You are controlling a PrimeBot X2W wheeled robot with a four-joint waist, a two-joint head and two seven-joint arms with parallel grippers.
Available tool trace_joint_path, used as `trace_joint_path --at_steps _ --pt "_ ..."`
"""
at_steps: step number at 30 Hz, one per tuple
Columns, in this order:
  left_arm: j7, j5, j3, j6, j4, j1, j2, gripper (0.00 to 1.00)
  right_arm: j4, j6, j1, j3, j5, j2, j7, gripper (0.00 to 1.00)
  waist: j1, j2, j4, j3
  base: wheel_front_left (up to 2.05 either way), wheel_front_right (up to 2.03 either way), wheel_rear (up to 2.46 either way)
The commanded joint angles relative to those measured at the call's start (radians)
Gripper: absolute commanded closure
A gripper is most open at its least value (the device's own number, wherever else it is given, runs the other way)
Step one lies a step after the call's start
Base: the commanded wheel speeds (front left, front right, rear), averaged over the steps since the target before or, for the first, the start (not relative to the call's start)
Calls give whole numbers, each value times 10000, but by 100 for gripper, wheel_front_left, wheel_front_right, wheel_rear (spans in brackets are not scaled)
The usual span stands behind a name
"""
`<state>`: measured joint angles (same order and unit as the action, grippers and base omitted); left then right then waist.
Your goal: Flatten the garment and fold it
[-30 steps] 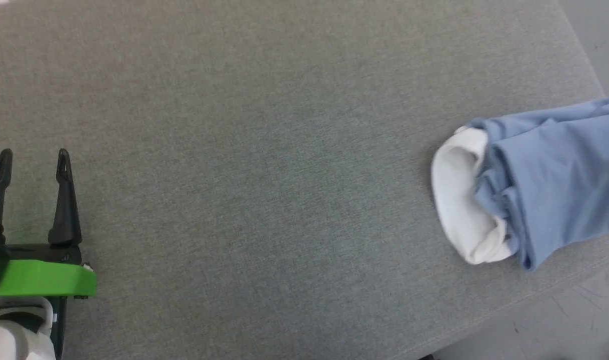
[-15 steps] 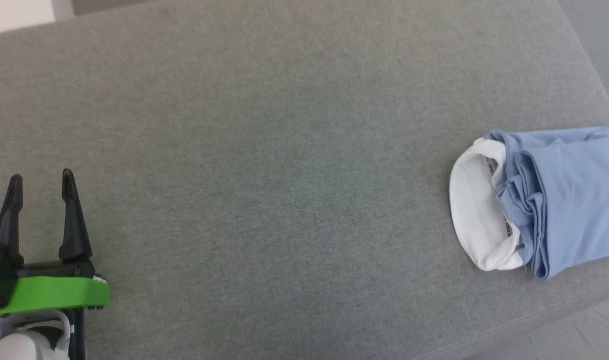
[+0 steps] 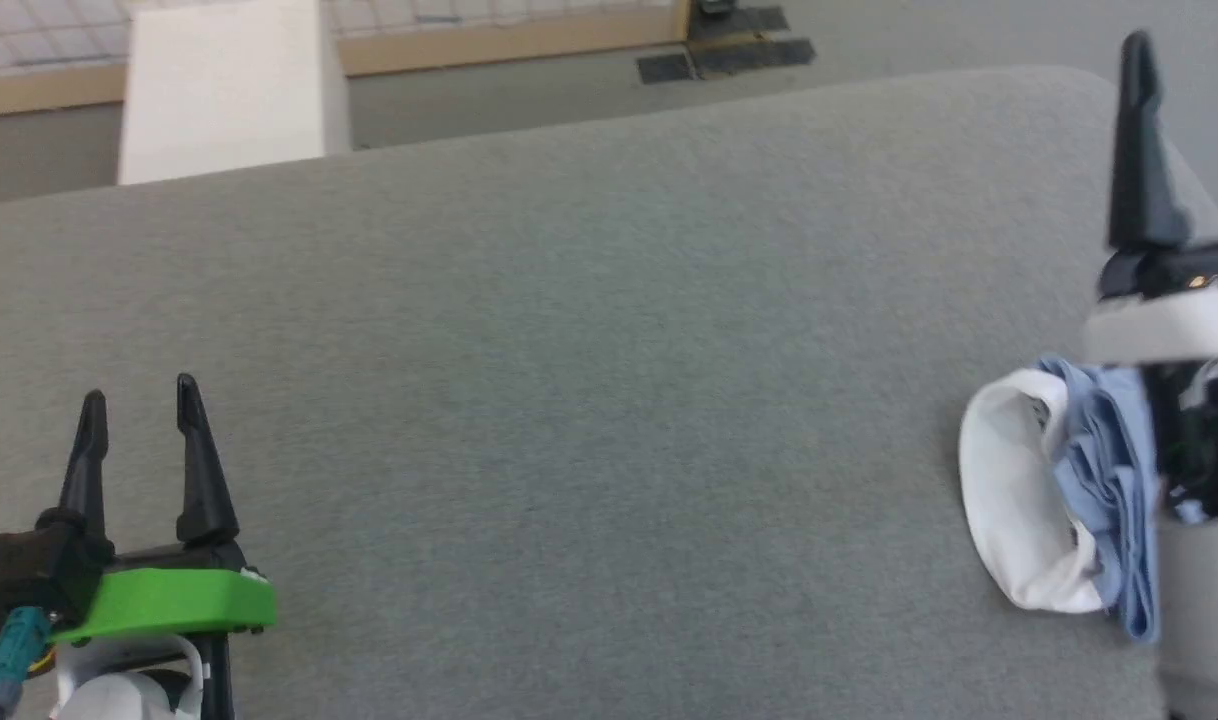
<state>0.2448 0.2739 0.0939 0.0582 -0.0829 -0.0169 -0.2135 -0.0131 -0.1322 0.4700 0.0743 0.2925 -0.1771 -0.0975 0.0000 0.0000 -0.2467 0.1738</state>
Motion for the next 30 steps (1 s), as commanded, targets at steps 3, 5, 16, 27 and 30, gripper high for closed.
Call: trace_joint_path --at_steps 3,5,16,27,30 --pt "86 -62 -108 105 252 21 183 0 -150 15 -781 -75 -177 714 -474 0 0 0 1300 -1147 0 0 0" --pt "97 -83 -199 132 394 8 282 0 -44 15 -1245 -199 -237 968 -711 0 0 0 1519 -1276 0 0 0" --pt "155 -387 -784 55 1028 43 681 0 1119 15 -3444 -549 -202 1264 -1526 0 0 0 2257 -1735 0 0 0" --pt "168 -642 -1150 -263 1451 199 1051 0 1558 15 -4542 -576 -272 1267 -1636 0 0 0 2367 -1847 0 0 0" --pt "168 -705 -1223 -351 1669 309 1144 0 1596 15 -4641 -598 -350 1267 -1639 0 0 0 2336 -1860 0 0 0"
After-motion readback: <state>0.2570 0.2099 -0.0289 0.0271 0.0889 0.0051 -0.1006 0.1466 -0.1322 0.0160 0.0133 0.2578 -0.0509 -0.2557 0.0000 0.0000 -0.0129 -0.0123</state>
